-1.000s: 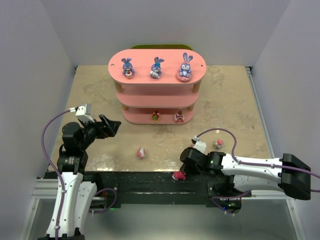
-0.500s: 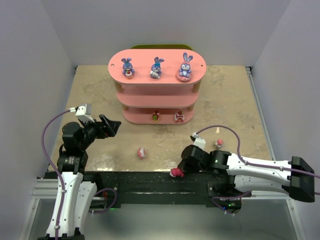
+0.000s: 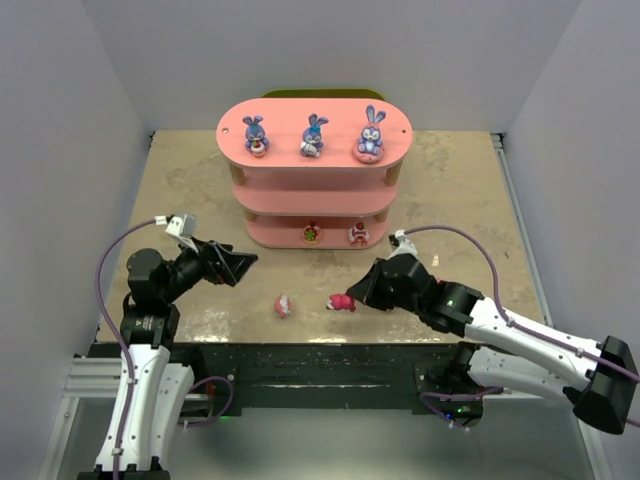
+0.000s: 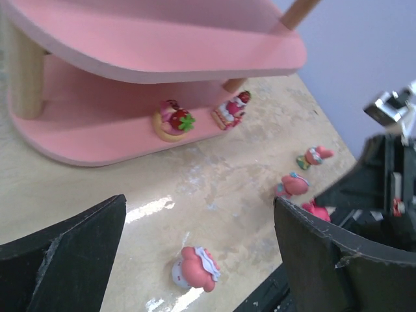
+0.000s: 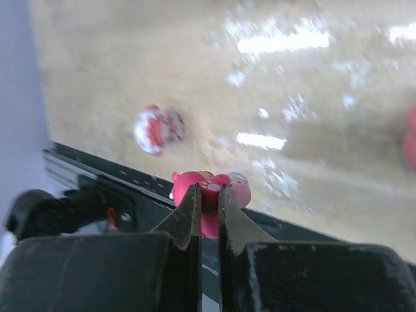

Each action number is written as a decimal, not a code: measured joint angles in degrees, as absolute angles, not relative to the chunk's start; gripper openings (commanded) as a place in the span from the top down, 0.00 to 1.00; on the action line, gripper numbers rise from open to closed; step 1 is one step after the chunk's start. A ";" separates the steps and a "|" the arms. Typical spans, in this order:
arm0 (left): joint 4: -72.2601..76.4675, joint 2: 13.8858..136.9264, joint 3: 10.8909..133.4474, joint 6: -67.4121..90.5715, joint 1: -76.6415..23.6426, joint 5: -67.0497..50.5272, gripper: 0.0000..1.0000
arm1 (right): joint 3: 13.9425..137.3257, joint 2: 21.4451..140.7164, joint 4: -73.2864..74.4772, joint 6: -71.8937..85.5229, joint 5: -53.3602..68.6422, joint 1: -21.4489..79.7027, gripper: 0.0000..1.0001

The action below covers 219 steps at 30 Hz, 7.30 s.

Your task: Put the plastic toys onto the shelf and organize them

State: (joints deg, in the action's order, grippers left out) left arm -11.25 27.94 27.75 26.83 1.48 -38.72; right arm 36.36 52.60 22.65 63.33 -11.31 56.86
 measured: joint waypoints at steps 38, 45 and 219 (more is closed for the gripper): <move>8.43 37.06 31.59 27.27 -28.40 -47.94 0.14 | 29.36 71.05 -39.09 93.62 45.65 37.43 1.00; 7.49 37.93 33.15 23.88 -32.77 -47.29 0.09 | 27.94 71.64 -43.09 98.08 47.24 37.43 1.00; 12.16 82.17 35.81 46.22 -29.95 24.53 0.97 | 35.79 49.23 15.42 46.46 3.55 31.42 0.41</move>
State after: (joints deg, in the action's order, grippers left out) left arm 12.16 82.17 35.81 46.22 -29.95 24.53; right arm 35.79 49.23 15.42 46.46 3.55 31.42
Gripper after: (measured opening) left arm 0.481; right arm 0.593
